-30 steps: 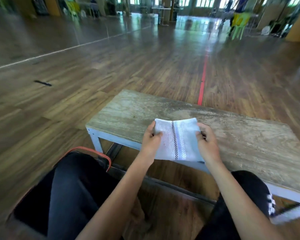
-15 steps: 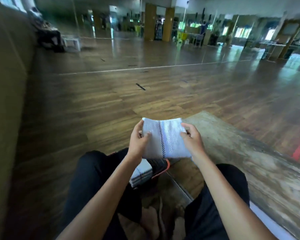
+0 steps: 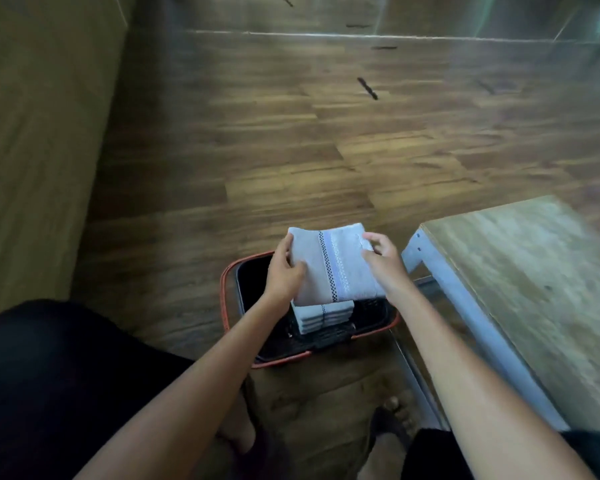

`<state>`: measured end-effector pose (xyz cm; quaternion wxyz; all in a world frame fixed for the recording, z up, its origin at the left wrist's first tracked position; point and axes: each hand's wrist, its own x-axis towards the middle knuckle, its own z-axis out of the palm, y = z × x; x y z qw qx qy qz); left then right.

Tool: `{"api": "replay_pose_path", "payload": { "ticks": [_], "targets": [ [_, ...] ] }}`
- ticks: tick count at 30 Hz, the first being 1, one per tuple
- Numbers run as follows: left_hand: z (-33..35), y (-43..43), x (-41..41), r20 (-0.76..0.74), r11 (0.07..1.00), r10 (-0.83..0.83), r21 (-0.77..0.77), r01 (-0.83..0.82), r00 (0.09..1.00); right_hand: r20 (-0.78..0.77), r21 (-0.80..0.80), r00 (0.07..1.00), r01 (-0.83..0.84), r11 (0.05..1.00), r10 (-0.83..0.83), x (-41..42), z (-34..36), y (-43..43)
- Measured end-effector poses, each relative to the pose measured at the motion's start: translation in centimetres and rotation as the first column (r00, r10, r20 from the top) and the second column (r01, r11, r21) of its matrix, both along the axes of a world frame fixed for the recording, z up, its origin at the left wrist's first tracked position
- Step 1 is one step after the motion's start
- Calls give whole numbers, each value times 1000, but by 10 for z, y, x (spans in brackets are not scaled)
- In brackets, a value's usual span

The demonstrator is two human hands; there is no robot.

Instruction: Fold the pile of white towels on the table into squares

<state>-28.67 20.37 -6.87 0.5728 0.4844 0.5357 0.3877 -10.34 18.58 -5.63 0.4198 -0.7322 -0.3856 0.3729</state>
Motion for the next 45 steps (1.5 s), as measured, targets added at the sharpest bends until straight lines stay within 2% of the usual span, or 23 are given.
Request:
{"api": "replay_pose_path", "payload": {
  "ticks": [7, 11, 15, 23, 26, 27, 28, 30, 31, 32, 34, 36, 38, 42, 45],
  "targets": [
    [-127, 60, 35, -79, 984, 72, -160, -84, 994, 17, -137, 999, -37, 990, 39, 35, -133, 73],
    [-184, 73, 51, -102, 969, 149, -184, -166, 983, 4, -202, 999, -50, 978, 52, 42, -185, 95],
    [-221, 77, 57, -132, 967, 166, -170, -187, 977, 6, -234, 998, -65, 970, 68, 46, -215, 95],
    [-245, 77, 56, -162, 963, 126, -215, -160, 979, 37, -218, 992, -107, 970, 118, 47, -230, 89],
    [-248, 77, 53, -269, 978, 108, -143, -151, 957, 149, -262, 967, -163, 951, 207, 44, -229, 89],
    [-247, 75, 52, -319, 986, 116, -76, -148, 941, 252, -289, 933, -180, 940, 257, 42, -227, 89],
    [-246, 72, 51, -371, 990, 141, 29, -140, 918, 405, -300, 861, -193, 934, 308, 40, -225, 88],
    [-245, 66, 49, -514, 967, 161, 254, -29, 842, 721, -268, 581, -269, 925, 378, 33, -226, 87],
    [-245, 64, 49, -602, 948, 132, 308, 76, 787, 791, -274, 458, -329, 904, 406, 32, -230, 87],
    [-249, 63, 50, -686, 934, 73, 302, 191, 724, 818, -303, 371, -374, 877, 441, 33, -236, 88],
    [-257, 63, 52, -814, 912, -95, 159, 378, 572, 808, -423, 244, -393, 816, 536, 38, -250, 87],
    [-265, 65, 54, -873, 888, -215, 13, 460, 438, 781, -508, 188, -363, 781, 596, 44, -265, 82],
    [-269, 69, 56, -904, 875, -229, -29, 483, 360, 779, -523, 175, -348, 778, 602, 45, -272, 81],
    [-270, 68, 58, -937, 863, -228, -69, 501, 265, 752, -561, 187, -321, 763, 631, 41, -272, 81],
    [-253, 75, 56, -924, 848, -296, -138, 511, 242, 702, -589, 240, -336, 735, 671, 38, -253, 85]
  ]
}}
